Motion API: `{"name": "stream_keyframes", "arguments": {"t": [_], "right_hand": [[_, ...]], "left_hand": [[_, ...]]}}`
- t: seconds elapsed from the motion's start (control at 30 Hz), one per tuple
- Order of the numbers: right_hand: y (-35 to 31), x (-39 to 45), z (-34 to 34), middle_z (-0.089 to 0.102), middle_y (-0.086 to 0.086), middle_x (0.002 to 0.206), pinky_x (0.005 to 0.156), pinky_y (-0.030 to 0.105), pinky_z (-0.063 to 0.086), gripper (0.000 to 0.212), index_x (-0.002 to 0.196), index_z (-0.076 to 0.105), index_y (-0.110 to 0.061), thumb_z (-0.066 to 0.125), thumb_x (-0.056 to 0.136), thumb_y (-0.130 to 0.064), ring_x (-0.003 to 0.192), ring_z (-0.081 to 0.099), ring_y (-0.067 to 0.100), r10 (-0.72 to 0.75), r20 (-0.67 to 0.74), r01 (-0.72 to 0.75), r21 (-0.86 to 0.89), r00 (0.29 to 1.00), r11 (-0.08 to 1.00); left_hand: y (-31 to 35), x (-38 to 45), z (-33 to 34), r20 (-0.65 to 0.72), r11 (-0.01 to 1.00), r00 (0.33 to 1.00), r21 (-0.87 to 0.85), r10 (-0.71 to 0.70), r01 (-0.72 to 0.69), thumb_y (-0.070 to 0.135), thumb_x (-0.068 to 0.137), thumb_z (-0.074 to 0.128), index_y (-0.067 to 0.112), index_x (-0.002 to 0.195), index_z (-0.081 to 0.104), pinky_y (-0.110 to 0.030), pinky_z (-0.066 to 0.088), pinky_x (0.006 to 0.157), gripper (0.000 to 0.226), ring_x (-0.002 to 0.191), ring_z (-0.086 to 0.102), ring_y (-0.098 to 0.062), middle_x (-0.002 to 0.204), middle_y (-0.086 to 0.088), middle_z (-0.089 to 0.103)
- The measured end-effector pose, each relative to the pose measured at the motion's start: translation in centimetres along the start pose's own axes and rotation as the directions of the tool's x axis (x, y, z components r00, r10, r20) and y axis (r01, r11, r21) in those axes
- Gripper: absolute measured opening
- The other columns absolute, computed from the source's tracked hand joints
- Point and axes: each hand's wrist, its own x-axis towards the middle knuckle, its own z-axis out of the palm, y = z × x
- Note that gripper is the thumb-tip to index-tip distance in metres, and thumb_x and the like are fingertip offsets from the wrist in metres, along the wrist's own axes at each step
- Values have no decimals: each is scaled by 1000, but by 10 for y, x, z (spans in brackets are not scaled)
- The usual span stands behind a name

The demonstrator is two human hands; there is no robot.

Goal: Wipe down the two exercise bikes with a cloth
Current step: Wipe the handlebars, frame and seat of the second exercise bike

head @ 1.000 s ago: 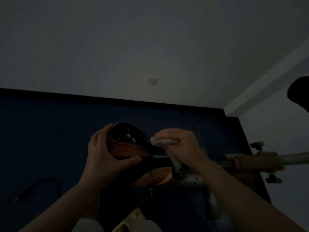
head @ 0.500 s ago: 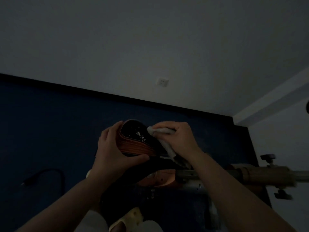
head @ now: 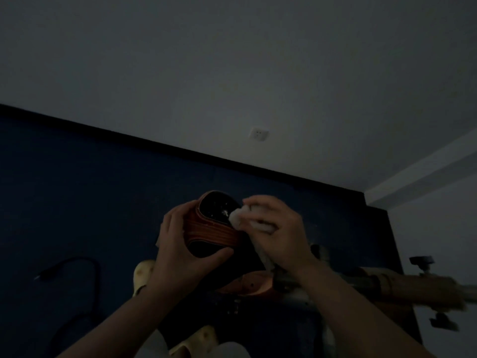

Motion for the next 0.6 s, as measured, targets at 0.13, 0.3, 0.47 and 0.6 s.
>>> {"name": "stream_keyframes", "arguments": {"t": [0.13, 0.3, 0.47, 0.6], "right_hand": [[7, 3, -14, 69, -6, 100, 84, 12, 47, 24, 95, 74, -19, 81, 72, -18, 96, 64, 2, 216, 7, -217, 50, 976, 975], [1, -16, -20, 72, -6, 101, 86, 16, 50, 18, 87, 77, -16, 82, 70, -13, 95, 66, 3, 84, 136, -93, 55, 987, 994], [-6, 9, 4, 72, -4, 99, 87, 17, 49, 21, 90, 77, -12, 82, 70, -10, 98, 65, 2, 34, 111, -44, 86, 993, 995], [-1, 11, 4, 68, -12, 101, 89, 12, 45, 22, 98, 75, -18, 77, 77, -18, 100, 61, -4, 97, 36, -97, 16, 995, 995]], "left_hand": [[-2, 0, 1, 2, 1000, 1000, -4, 12, -12, 51, 46, 80, 48, 123, 36, -42, 49, 95, 88, 115, 44, -3, 123, 28, 32], [-2, 0, -1, 16, 1000, 1000, 17, 18, -18, 54, 45, 79, 48, 125, 34, -39, 50, 93, 92, 113, 43, 1, 123, 30, 31], [-2, 1, 0, -7, 1000, 1000, 7, 22, -22, 54, 47, 79, 46, 124, 36, -40, 50, 93, 89, 112, 45, 0, 121, 31, 33], [-4, 1, 1, 0, 1000, 1000, 18, 21, -21, 53, 47, 79, 49, 123, 35, -41, 48, 95, 88, 113, 42, 2, 120, 35, 31]]}}
